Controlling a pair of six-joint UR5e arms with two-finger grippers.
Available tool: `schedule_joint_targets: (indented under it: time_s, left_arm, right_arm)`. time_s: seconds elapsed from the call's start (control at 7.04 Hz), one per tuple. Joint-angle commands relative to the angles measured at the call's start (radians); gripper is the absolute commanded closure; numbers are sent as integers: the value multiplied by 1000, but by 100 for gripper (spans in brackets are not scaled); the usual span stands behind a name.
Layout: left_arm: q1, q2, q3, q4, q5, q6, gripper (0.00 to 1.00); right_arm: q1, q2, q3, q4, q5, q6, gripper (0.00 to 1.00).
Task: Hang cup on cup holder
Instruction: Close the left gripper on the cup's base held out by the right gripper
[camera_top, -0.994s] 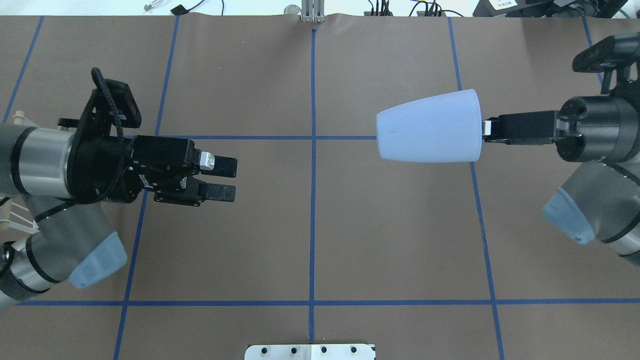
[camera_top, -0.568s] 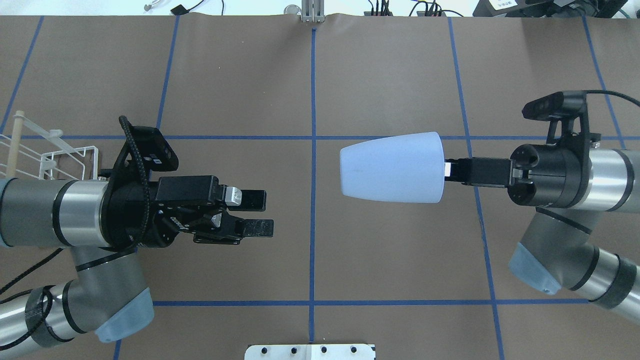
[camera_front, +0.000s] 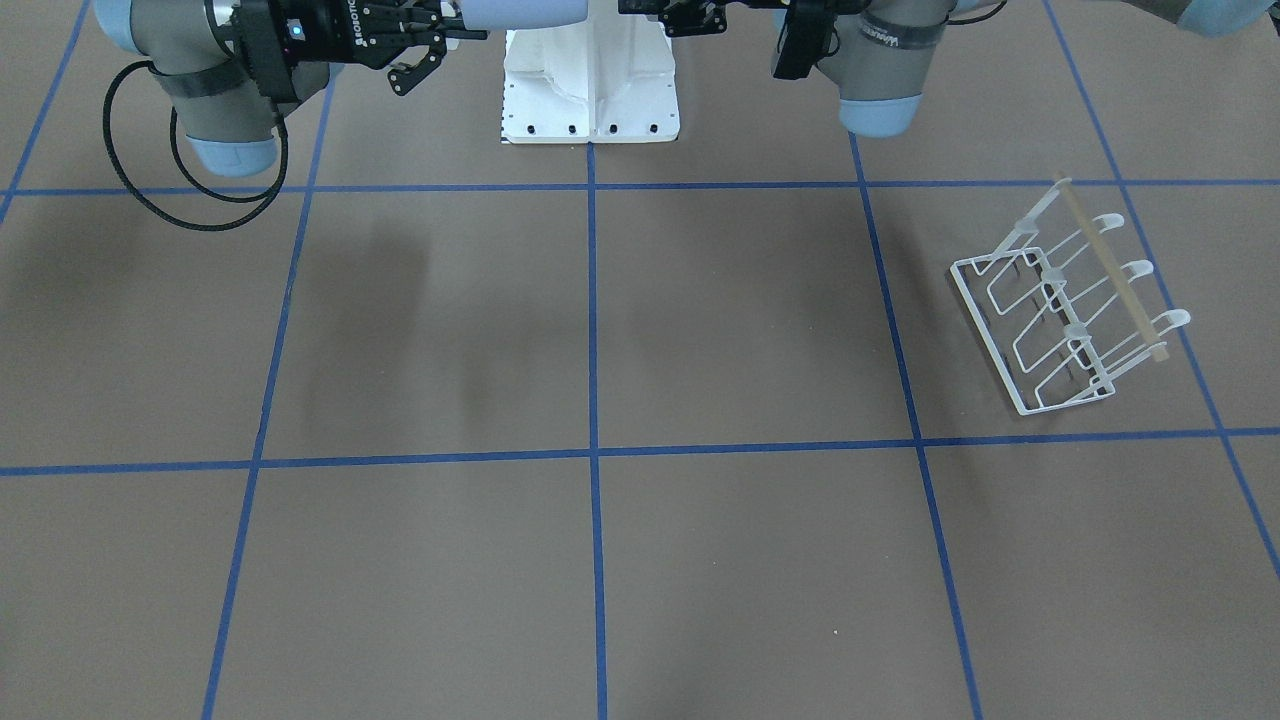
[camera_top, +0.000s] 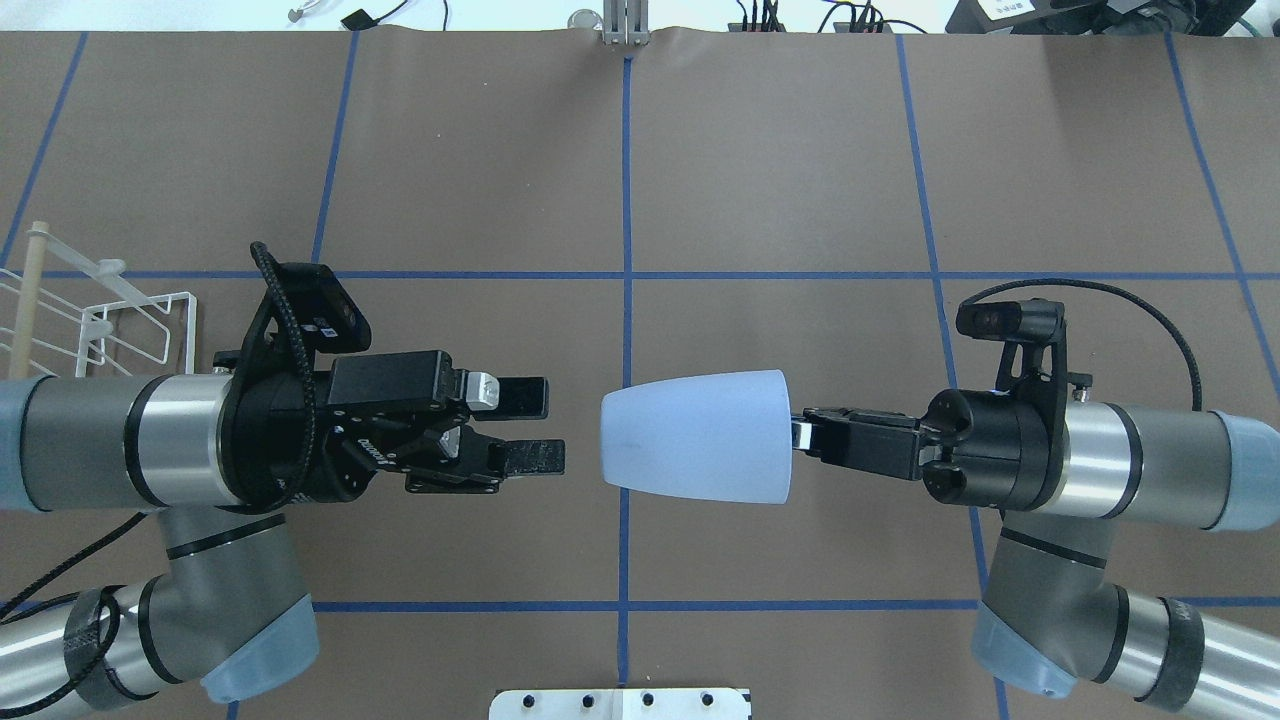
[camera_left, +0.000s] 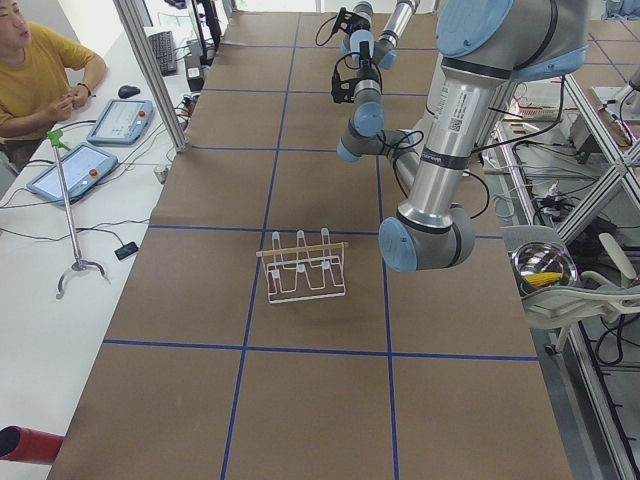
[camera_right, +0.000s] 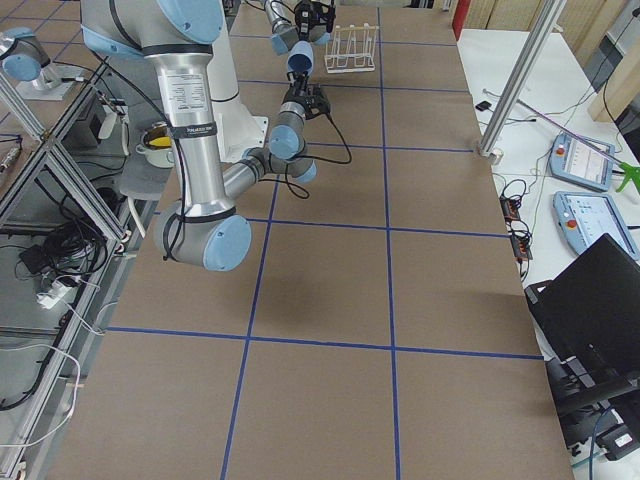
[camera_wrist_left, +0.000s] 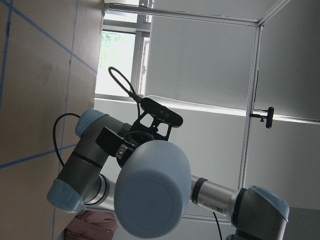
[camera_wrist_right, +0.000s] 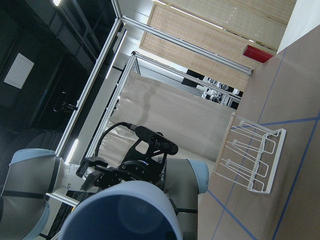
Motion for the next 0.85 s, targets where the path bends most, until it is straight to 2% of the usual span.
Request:
schedule_joint_targets:
  time_s: [0.0,0.28,0.57,0.71]
  left_arm:
    - [0,0,27,2,7,2,2]
    - [0,-1,33,1,6,0,2]
    - [3,-1,33,-1,6,0,2]
    - [3,-1,35,-4,12,-1,2]
  right_arm:
    - [-17,9,4,-1,-25,-7,100]
    - [-26,26,-2,-15,-40,-11,100]
    - [-93,29,-6,-21,-113,-86,100]
    - [-103,37,-7,-35,-117,-92,100]
